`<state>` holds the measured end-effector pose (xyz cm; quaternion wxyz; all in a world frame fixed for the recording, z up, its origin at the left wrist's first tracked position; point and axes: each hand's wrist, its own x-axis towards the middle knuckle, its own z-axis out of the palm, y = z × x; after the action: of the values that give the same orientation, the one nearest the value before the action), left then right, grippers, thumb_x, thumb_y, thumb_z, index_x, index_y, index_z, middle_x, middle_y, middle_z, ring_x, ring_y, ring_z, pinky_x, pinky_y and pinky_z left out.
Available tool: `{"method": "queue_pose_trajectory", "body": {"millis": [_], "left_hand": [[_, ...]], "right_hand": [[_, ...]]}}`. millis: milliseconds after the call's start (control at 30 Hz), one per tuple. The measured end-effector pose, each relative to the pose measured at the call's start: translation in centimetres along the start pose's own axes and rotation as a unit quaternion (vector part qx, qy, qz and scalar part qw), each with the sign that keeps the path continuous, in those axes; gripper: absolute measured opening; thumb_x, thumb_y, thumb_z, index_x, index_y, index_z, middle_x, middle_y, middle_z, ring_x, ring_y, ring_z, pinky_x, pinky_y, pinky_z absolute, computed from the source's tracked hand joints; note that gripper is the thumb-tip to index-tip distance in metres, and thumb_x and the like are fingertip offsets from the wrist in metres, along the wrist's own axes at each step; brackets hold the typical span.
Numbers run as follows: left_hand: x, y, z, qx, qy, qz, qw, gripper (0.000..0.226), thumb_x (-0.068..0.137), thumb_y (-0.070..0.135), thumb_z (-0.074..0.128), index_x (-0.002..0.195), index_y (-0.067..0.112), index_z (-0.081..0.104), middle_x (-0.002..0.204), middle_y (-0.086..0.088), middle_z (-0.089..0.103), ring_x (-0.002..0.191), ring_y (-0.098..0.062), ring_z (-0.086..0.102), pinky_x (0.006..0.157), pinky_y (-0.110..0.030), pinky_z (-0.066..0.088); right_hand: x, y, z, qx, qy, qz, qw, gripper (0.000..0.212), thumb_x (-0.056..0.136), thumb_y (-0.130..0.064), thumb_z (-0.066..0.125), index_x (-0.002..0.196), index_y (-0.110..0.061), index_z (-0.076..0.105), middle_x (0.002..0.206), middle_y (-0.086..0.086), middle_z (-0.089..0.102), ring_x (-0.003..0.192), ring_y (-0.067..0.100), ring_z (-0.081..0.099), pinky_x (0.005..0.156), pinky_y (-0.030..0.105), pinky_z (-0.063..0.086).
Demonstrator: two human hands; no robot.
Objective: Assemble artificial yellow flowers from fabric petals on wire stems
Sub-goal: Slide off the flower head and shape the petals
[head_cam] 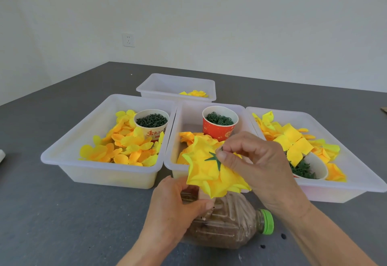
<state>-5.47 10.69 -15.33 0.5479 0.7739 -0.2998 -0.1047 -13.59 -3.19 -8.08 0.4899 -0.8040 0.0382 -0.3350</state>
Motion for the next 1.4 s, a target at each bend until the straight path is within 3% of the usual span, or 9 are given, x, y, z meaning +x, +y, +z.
{"method": "queue_pose_trajectory", "body": {"millis": [333, 467, 567, 767, 900, 1033, 1200, 1300, 1400], "left_hand": [[0.1, -0.2, -0.1, -0.019, -0.016, -0.005, 1.0, 0.03, 0.055, 0.029, 0.087, 0.076, 0.042, 0.069, 0.081, 0.015, 0.067, 0.086, -0.006, 0.06, 0.079, -0.029, 0.049], [0.1, 0.4, -0.3, -0.094, -0.009, -0.003, 0.996, 0.035, 0.052, 0.048, 0.084, 0.084, 0.045, 0.07, 0.09, 0.02, 0.069, 0.087, 0.005, 0.061, 0.077, -0.015, 0.047], [0.0, 1.0, -0.1, -0.138, -0.005, 0.003, 0.99, 0.022, 0.057, 0.043, 0.078, 0.078, 0.04, 0.073, 0.089, 0.017, 0.07, 0.088, 0.002, 0.062, 0.08, -0.032, 0.054], [0.2, 1.1, 0.3, -0.125, 0.013, 0.028, 0.992, 0.023, 0.069, 0.012, 0.078, 0.067, 0.034, 0.074, 0.084, 0.016, 0.069, 0.082, 0.0, 0.062, 0.07, -0.024, 0.054], [0.3, 0.9, 0.2, -0.129, 0.013, 0.043, 0.991, 0.023, 0.068, 0.009, 0.079, 0.066, 0.032, 0.075, 0.082, 0.015, 0.069, 0.081, 0.002, 0.062, 0.065, -0.008, 0.045], [0.5, 0.8, 0.2, -0.129, 0.011, 0.046, 0.99, 0.021, 0.067, 0.006, 0.08, 0.065, 0.027, 0.075, 0.081, 0.016, 0.069, 0.081, 0.003, 0.062, 0.065, -0.005, 0.043], [0.7, 1.6, -0.2, -0.118, 0.028, 0.042, 0.992, 0.017, 0.058, 0.026, 0.082, 0.071, 0.034, 0.074, 0.087, 0.017, 0.07, 0.087, 0.005, 0.061, 0.07, -0.006, 0.042], [0.7, 2.6, -0.7, -0.09, 0.049, 0.03, 0.994, 0.032, 0.051, 0.043, 0.08, 0.08, 0.049, 0.069, 0.092, 0.033, 0.064, 0.091, 0.015, 0.054, 0.073, -0.017, 0.044], [0.8, 4.4, -1.1, -0.067, 0.093, 0.067, 0.991, 0.051, 0.042, 0.057, 0.079, 0.09, 0.056, 0.062, 0.096, 0.043, 0.057, 0.096, 0.021, 0.048, 0.071, -0.009, 0.036]], "right_hand": [[2.1, -1.6, -0.7, 0.069, 0.026, 0.044, 0.996, 0.025, 0.076, -0.003, 0.072, 0.062, -0.024, 0.073, 0.064, -0.008, 0.066, 0.064, 0.011, 0.054, 0.062, 0.023, 0.044], [2.0, -1.6, -0.7, 0.086, 0.035, 0.062, 0.994, 0.018, 0.072, -0.007, 0.073, 0.062, -0.022, 0.073, 0.062, -0.005, 0.067, 0.061, 0.008, 0.055, 0.059, 0.019, 0.045], [2.2, -1.3, -1.0, 0.163, 0.061, 0.109, 0.979, 0.012, 0.054, -0.025, 0.074, 0.063, -0.017, 0.075, 0.062, -0.001, 0.068, 0.059, 0.009, 0.059, 0.058, 0.019, 0.048], [3.3, -1.2, -1.9, 0.389, 0.093, 0.246, 0.883, 0.024, 0.046, -0.025, 0.072, 0.068, -0.015, 0.073, 0.073, 0.004, 0.07, 0.064, 0.016, 0.066, 0.061, 0.029, 0.053], [3.8, -0.5, -2.8, 0.502, 0.151, 0.319, 0.79, 0.01, 0.088, -0.015, 0.053, 0.086, -0.013, 0.063, 0.089, 0.007, 0.069, 0.074, 0.022, 0.066, 0.071, 0.038, 0.049], [3.7, 0.0, -3.1, 0.545, 0.161, 0.329, 0.754, 0.014, 0.093, -0.018, 0.047, 0.094, -0.016, 0.061, 0.091, 0.007, 0.07, 0.081, 0.022, 0.064, 0.076, 0.037, 0.048], [3.1, 0.1, -3.1, 0.577, 0.168, 0.334, 0.726, 0.019, 0.089, -0.02, 0.049, 0.082, -0.011, 0.065, 0.081, 0.008, 0.072, 0.073, 0.022, 0.067, 0.062, 0.032, 0.056], [2.6, -0.3, -2.9, 0.598, 0.184, 0.329, 0.707, 0.014, 0.08, -0.017, 0.056, 0.08, -0.006, 0.064, 0.075, 0.011, 0.071, 0.072, 0.024, 0.066, 0.055, 0.034, 0.058], [2.2, -0.6, -2.6, 0.621, 0.202, 0.315, 0.689, 0.022, 0.062, -0.012, 0.059, 0.08, -0.001, 0.061, 0.071, 0.014, 0.067, 0.073, 0.024, 0.061, 0.052, 0.032, 0.057]]}}
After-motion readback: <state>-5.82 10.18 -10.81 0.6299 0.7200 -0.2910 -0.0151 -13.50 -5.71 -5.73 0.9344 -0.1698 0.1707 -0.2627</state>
